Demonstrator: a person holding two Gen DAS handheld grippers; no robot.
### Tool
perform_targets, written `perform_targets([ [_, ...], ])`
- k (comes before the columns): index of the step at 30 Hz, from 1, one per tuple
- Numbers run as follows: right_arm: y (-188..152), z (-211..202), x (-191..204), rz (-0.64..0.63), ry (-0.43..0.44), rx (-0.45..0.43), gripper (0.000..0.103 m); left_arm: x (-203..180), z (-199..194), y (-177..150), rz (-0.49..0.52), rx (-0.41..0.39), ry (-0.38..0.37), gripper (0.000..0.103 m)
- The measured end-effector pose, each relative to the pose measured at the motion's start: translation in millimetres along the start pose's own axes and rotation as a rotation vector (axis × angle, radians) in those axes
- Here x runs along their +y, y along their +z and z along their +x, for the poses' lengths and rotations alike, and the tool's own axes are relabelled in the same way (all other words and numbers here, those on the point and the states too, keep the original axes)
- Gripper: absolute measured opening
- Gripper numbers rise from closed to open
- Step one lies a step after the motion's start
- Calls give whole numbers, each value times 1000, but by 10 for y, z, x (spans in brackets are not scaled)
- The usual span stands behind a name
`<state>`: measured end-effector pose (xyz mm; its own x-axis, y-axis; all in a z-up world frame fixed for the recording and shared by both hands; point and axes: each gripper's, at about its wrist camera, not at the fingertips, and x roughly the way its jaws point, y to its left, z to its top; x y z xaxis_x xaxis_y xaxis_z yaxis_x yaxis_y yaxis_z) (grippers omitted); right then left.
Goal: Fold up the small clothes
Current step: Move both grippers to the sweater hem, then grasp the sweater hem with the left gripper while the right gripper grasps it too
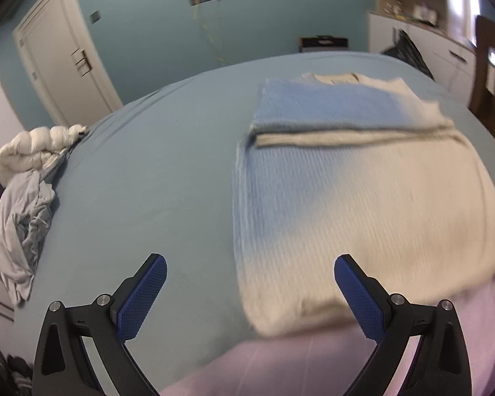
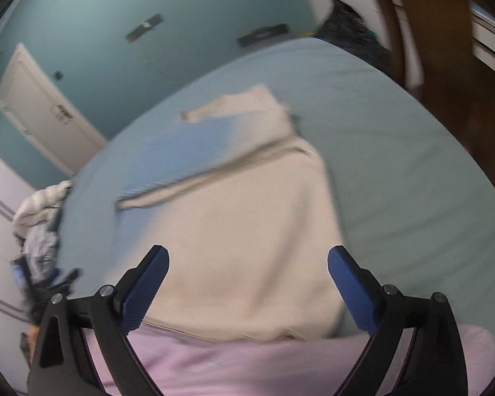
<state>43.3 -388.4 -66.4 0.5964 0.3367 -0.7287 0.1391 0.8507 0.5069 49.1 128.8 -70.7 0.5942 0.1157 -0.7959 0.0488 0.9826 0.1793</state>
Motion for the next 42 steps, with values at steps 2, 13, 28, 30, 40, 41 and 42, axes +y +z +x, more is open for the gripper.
perform_targets([
  [2,-67,192,-227,132,55,93,95,-18,-8,-52,43,18,-31,103],
  [13,-54,114,-93,104,67,114,95,-122,562,-215,277,289,-187,103],
  [28,11,408,-283,217,56,213,95,-705,870,-293,504,337,-328,33],
  [30,4,421,-329,239,40,230,95,-830,796,-374,573,306,-332,10],
  [40,-131,759,-509,263,-83,490,95,-236,83,-8,195,-4,-379,3],
  [41,-158,817,-558,277,-76,541,95,-205,8,31,156,-30,-385,2],
  [42,-177,857,-604,294,-71,574,95,-193,-24,55,136,-41,-386,2],
])
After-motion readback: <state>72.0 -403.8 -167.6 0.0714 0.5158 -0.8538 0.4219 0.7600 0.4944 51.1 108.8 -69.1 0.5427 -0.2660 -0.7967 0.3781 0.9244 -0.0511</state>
